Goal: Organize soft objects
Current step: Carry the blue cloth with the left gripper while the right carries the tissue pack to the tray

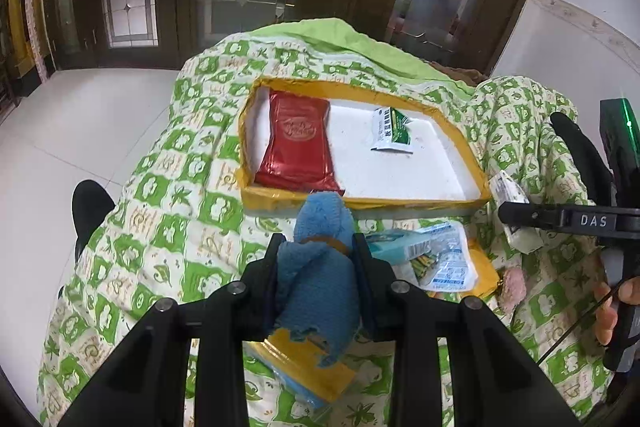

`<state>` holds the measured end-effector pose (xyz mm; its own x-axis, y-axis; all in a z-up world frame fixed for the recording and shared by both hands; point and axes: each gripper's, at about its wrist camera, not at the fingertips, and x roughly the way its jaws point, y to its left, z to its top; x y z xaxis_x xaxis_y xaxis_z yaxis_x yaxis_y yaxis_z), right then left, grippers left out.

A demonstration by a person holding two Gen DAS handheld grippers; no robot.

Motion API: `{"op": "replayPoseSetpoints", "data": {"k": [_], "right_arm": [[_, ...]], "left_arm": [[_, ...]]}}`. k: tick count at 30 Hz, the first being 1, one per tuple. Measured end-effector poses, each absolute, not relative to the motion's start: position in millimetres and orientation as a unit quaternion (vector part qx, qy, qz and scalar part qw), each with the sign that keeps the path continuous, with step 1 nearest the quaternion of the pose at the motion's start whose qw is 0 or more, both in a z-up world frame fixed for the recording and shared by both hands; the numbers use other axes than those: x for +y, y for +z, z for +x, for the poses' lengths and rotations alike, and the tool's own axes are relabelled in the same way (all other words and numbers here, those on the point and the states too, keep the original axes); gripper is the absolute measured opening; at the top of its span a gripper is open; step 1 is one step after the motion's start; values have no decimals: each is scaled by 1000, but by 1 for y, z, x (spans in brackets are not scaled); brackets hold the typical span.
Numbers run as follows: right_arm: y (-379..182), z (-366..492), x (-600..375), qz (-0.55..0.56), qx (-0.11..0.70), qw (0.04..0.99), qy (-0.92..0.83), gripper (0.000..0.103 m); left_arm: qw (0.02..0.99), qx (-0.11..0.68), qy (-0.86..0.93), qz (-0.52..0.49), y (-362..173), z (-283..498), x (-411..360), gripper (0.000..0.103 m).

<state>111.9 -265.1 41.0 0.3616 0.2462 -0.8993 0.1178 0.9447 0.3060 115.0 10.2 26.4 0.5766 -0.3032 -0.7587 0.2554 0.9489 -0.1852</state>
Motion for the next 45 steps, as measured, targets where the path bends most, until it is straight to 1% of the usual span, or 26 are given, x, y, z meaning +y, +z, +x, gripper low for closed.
{"op": "replayPoseSetpoints", "data": {"k": [45], "right_arm": [[43,126,-270,152,561,813,39,65]], "left_arm": [[888,425,-173,-4,45,139,-21,32]]}}
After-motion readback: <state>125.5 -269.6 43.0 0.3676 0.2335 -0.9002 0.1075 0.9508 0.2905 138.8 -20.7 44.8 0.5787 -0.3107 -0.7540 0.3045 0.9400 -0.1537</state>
